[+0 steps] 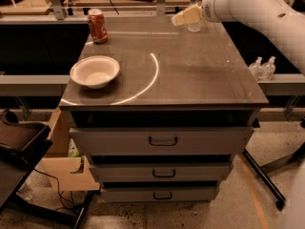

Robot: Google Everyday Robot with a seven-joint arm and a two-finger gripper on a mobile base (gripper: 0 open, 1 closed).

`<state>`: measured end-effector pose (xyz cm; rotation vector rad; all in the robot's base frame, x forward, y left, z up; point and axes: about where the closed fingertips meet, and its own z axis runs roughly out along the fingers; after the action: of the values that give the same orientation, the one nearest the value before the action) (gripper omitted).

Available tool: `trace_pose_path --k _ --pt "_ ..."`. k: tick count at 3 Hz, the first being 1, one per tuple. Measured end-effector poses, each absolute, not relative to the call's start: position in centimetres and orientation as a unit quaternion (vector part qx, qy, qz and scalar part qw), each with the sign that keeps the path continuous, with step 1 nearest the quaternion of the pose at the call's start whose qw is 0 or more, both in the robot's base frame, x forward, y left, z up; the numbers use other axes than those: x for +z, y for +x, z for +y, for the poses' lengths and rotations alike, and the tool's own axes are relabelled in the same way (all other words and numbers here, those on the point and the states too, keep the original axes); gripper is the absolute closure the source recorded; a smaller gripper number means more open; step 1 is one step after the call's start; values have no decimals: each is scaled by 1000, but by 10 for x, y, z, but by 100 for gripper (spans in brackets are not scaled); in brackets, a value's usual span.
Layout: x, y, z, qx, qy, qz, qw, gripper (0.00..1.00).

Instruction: Move water bottle near paper bowl

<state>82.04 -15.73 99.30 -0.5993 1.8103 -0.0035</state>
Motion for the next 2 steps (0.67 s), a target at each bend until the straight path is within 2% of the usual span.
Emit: trace_pose_path --k 1,2 --pt "968 879 -165 11 -248 765 594 0" --pt "967 879 -165 11 -248 765 594 0"
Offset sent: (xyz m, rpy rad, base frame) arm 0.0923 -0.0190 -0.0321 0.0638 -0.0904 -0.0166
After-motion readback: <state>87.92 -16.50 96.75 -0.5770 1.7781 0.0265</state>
